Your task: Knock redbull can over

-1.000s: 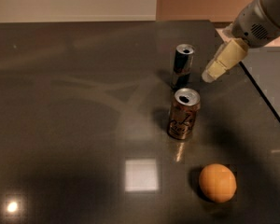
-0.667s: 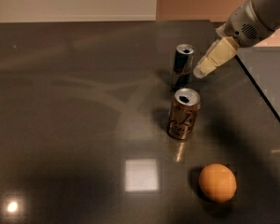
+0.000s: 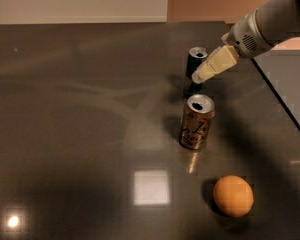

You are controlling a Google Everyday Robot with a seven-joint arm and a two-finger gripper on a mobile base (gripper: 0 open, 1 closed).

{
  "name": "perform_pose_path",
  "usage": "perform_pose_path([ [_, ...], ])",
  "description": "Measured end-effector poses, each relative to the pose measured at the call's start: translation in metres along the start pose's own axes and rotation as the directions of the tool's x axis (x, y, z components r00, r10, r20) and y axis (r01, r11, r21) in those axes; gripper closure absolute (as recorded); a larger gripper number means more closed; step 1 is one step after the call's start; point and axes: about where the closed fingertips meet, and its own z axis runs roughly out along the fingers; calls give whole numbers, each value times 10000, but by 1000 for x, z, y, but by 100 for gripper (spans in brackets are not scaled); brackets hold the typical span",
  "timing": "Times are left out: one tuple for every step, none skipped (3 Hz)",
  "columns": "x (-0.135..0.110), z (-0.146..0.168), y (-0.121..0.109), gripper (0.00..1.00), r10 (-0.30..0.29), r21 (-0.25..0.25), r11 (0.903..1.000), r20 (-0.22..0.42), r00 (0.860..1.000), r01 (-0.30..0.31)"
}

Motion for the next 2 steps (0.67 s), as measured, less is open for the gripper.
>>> perform_pose_path([
  [-1,15,-3,0,235,26,9997,405,9989,-237],
  [-3,23,-8,13,387,-16,9993,666,9970,-386],
])
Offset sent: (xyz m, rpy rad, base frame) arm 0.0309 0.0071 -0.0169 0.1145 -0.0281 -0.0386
